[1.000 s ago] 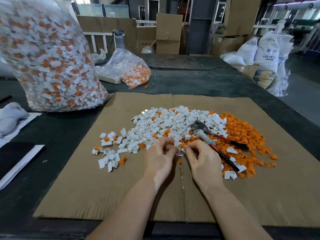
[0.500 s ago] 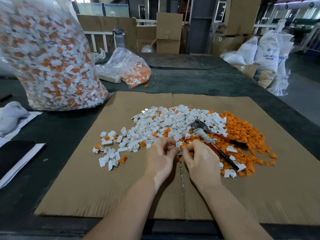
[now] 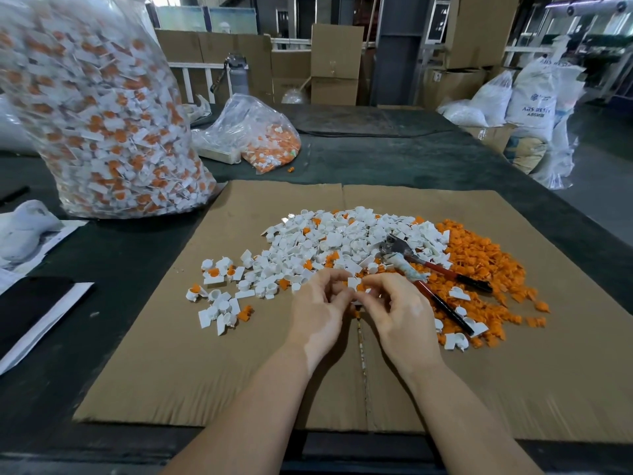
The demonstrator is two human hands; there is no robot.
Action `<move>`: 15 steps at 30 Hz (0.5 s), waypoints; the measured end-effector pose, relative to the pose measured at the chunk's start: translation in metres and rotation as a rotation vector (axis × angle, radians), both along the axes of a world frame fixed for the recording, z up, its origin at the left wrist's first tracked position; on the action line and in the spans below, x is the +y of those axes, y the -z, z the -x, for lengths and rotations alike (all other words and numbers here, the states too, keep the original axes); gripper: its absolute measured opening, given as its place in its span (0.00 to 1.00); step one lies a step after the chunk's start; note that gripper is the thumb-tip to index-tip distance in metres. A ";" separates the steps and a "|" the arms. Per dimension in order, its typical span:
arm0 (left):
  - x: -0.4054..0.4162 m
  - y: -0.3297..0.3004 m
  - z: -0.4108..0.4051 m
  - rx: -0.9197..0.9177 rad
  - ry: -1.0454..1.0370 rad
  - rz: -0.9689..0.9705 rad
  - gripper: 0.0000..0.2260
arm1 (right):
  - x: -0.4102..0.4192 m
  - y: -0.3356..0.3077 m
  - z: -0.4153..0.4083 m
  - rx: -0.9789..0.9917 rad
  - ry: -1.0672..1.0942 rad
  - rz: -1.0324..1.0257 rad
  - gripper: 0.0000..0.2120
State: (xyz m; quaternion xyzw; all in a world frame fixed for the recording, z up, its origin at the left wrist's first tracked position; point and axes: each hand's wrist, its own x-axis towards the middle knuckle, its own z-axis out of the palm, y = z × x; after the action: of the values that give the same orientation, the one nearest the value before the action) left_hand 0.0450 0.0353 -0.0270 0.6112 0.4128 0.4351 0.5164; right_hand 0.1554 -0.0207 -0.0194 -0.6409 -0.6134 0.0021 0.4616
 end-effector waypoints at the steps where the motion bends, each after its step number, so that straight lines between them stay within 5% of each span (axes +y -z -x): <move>1: 0.000 0.000 0.000 0.006 0.005 -0.012 0.13 | 0.000 0.000 0.000 -0.007 -0.019 -0.002 0.10; 15: 0.002 0.000 0.002 0.068 0.035 -0.018 0.11 | 0.001 -0.002 0.000 -0.077 -0.021 -0.015 0.11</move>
State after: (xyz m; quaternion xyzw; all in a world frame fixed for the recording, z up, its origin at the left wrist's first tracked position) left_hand 0.0427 0.0372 -0.0274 0.6375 0.4155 0.4086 0.5039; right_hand 0.1557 -0.0197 -0.0170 -0.6305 -0.6375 -0.0221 0.4422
